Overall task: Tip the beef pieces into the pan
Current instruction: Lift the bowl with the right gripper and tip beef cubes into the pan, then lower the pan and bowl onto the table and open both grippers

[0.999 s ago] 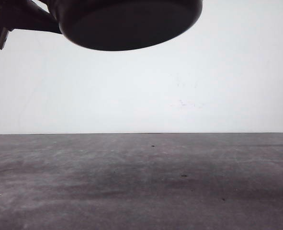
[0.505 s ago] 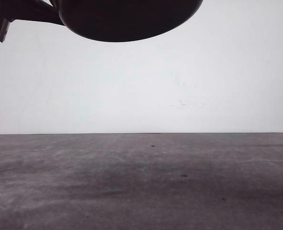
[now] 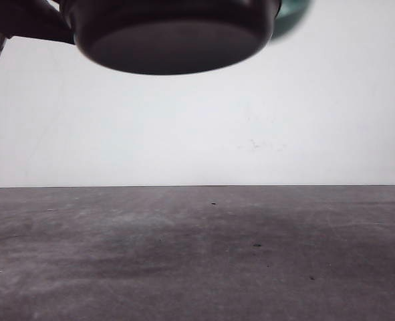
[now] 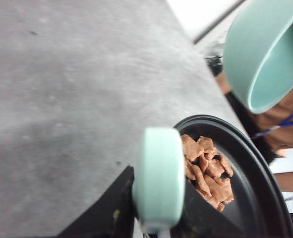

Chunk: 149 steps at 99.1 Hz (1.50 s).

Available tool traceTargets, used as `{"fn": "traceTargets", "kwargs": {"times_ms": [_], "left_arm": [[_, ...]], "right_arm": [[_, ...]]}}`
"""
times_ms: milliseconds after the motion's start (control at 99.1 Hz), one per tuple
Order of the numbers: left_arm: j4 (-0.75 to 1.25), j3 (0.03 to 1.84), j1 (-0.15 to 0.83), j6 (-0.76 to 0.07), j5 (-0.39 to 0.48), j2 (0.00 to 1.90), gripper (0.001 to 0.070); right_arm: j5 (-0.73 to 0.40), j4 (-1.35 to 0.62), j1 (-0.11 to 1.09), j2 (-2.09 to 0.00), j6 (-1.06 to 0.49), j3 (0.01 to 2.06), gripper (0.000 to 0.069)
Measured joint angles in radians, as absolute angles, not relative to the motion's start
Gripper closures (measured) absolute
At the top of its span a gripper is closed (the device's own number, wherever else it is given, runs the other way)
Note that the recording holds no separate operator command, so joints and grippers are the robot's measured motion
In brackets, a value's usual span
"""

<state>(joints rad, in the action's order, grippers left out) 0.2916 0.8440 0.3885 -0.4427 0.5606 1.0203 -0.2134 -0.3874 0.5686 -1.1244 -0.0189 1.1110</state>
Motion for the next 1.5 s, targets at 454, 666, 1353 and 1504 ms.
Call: {"fn": "traceTargets", "kwargs": {"times_ms": [454, 666, 1353, 1504], "left_arm": [[0.263, 0.844, 0.389, -0.407, 0.558, 1.02, 0.0651], [0.245, 0.844, 0.389, -0.405, 0.55, 1.02, 0.0651], [0.234, 0.844, 0.386, -0.377, 0.408, 1.056, 0.0651], [0.199, 0.844, 0.366, -0.349, 0.351, 1.182, 0.0651]], "right_arm": [[0.296, -0.519, 0.123, -1.361, 0.21, 1.048, 0.0669], [0.302, -0.502, 0.117, -1.514, 0.211, 1.039, 0.0669], [0.235, -0.458, 0.117, -1.524, 0.206, 1.037, 0.0313], [0.219, -0.446, 0.124, -1.343, 0.187, 1.037, 0.0313]]}}
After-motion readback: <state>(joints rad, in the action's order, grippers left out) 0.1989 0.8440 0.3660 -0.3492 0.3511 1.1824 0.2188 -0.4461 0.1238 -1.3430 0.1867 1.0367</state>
